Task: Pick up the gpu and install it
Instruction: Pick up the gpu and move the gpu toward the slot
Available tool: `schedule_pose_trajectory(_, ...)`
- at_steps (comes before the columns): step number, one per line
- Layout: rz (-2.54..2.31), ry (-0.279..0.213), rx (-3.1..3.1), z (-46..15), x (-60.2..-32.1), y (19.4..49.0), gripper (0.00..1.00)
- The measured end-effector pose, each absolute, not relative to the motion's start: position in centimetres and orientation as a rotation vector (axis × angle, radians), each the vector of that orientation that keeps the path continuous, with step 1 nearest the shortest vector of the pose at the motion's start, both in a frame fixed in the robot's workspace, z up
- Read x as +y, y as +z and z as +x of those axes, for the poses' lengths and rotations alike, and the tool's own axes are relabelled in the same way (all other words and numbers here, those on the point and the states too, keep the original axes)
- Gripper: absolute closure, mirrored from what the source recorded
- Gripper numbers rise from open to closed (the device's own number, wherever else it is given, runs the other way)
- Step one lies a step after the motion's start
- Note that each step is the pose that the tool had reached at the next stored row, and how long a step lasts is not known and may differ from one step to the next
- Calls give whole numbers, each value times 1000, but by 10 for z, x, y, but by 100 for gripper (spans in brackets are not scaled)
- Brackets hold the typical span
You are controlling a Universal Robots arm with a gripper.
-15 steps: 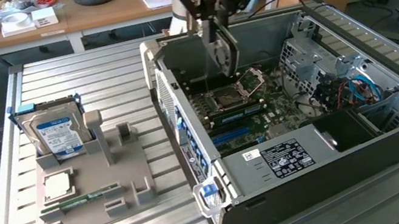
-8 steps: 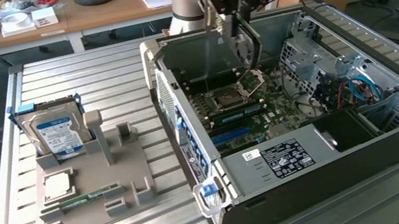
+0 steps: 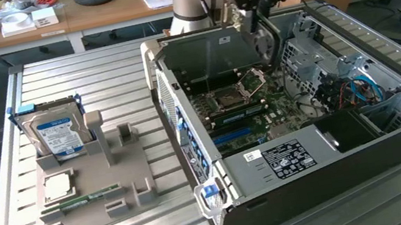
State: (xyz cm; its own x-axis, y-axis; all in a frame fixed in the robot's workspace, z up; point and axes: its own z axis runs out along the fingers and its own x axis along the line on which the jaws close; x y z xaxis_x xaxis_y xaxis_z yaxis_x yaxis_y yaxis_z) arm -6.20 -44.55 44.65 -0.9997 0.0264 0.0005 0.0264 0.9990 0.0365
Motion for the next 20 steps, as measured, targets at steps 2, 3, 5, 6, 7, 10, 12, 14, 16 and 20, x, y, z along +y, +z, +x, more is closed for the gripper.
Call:
schedule_pose_trajectory(2, -41, -58, -3141, -53, -445, 447, 73)
schedule_pose_trajectory(3, -41, -58, -3141, -49, -445, 447, 73)
schedule_pose_trajectory(5, -41, -58, -3141, -43, -445, 447, 73)
schedule_pose_trajectory(6, -41, -58, -3141, -42, -446, 447, 73)
schedule_pose_trajectory(7, -41, -58, -3141, -42, -446, 447, 73)
schedule_pose_trajectory(10, -41, -58, -3141, -42, -445, 447, 73)
schedule_pose_trajectory(12, -41, -58, -3141, -42, -445, 447, 73)
schedule_pose_trajectory(14, -41, -58, -3141, -39, -445, 446, 73)
schedule_pose_trajectory(16, -41, -58, -3141, -36, -445, 447, 73)
schedule_pose_trajectory(20, -41, -58, -3141, -24, -445, 447, 73)
